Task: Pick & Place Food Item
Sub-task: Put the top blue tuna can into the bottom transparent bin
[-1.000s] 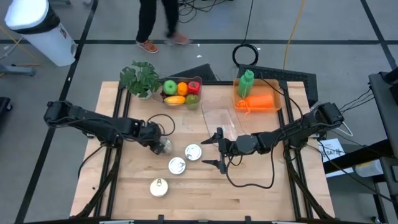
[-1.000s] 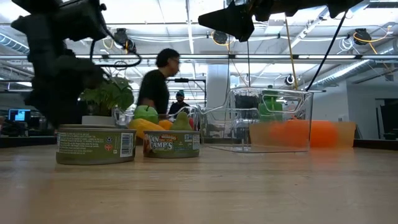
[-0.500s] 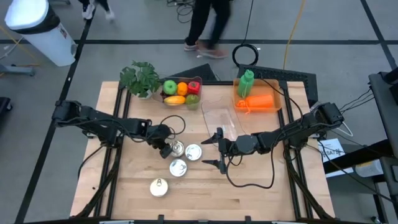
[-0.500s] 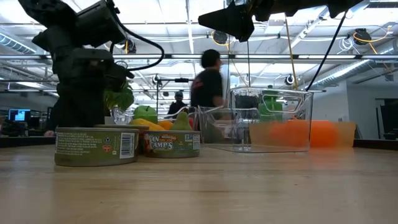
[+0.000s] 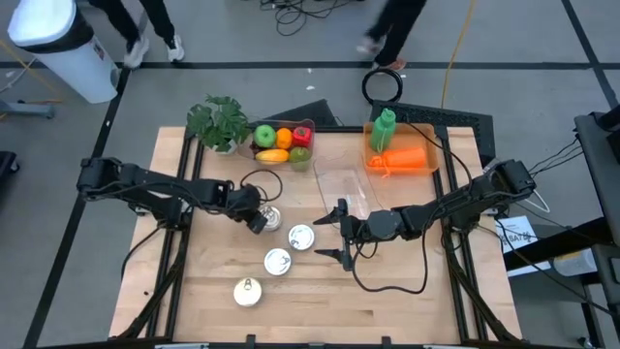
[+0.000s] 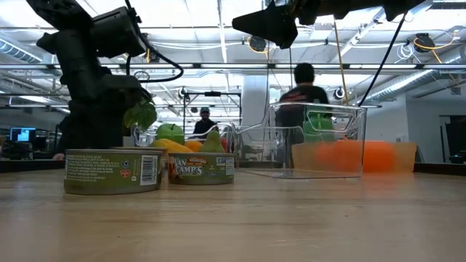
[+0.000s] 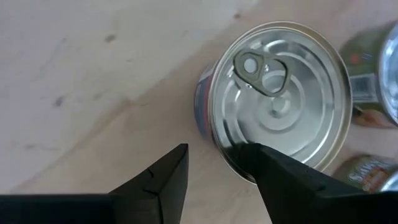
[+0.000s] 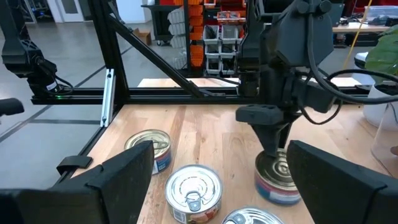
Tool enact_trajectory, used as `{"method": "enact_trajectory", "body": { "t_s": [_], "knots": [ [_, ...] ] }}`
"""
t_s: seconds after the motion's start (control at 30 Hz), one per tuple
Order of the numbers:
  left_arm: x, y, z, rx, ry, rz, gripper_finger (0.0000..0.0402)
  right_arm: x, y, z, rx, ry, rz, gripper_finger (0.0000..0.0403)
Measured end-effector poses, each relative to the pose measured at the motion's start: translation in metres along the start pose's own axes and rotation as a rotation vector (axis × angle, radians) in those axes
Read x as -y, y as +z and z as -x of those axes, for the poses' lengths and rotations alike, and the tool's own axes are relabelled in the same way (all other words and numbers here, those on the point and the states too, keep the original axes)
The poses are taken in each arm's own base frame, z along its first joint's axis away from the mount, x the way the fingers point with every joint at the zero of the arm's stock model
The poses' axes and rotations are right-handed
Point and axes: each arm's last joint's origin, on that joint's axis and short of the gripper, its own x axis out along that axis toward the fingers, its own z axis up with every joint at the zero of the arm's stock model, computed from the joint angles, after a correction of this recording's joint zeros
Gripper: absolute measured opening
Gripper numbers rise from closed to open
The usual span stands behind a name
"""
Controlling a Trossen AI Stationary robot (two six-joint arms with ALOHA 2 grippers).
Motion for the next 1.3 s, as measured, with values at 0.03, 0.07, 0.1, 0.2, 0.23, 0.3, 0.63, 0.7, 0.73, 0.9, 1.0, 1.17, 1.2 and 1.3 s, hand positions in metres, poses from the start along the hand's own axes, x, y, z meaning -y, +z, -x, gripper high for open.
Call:
{"method": "enact_trajectory", "body": {
  "t_s": [0.03, 0.07, 0.1, 0.2, 0.23, 0.3, 0.63, 0.7, 0.73, 0.9, 1.0, 1.17, 1.2, 1.3],
  "knots": [
    [-0.001, 0.000, 0.000, -0.002, 0.016, 0.013, 0.0186, 0.000, 0.000, 0.000, 0.000, 0.000, 0.000, 0.0345],
    [-0.003, 0.000, 0.000, 0.002, 0.039, 0.028, 0.0186, 0.000, 0.000, 0.000, 0.000, 0.000, 0.000, 0.0345],
    [-0.005, -0.001, 0.001, 0.009, 0.069, 0.044, 0.0186, 0.000, 0.000, 0.000, 0.000, 0.000, 0.000, 0.0345],
    [-0.009, 0.000, 0.002, 0.022, 0.115, 0.076, 0.0186, 0.000, 0.000, 0.000, 0.000, 0.000, 0.000, 0.0345],
    [-0.009, 0.000, 0.002, 0.022, 0.109, 0.072, 0.0186, 0.000, 0.000, 0.000, 0.000, 0.000, 0.000, 0.0345],
    [-0.006, 0.000, 0.001, 0.004, 0.060, 0.046, 0.0186, 0.000, 0.000, 0.000, 0.000, 0.000, 0.000, 0.0345],
    [0.021, 0.004, 0.015, -0.070, -0.229, -0.130, 0.0186, 0.000, 0.000, 0.000, 0.000, -0.001, 0.000, 0.0345],
    [0.023, 0.008, 0.022, -0.058, -0.236, -0.148, 0.0186, 0.000, 0.000, 0.000, 0.000, -0.001, 0.000, 0.0345],
    [0.023, 0.009, 0.025, -0.052, -0.236, -0.151, 0.0186, 0.000, 0.000, 0.000, 0.000, -0.002, 0.000, 0.0345],
    [0.018, 0.013, 0.027, -0.056, -0.231, -0.162, 0.0186, 0.000, 0.000, 0.000, 0.000, -0.002, 0.000, 0.0345],
    [0.015, 0.016, 0.022, -0.075, -0.220, -0.160, 0.0186, 0.000, 0.000, 0.000, 0.000, -0.002, 0.000, 0.0345],
    [0.008, 0.022, 0.018, -0.075, -0.202, -0.144, 0.0186, 0.000, 0.000, 0.000, 0.000, -0.002, 0.000, 0.0345],
    [0.008, 0.022, 0.018, -0.075, -0.203, -0.146, 0.0186, 0.001, 0.000, 0.000, 0.000, -0.002, 0.000, 0.0345],
    [0.008, 0.025, 0.019, -0.082, -0.250, -0.162, 0.0186, 0.001, 0.000, 0.000, 0.000, -0.002, 0.000, 0.0345]
  ]
}}
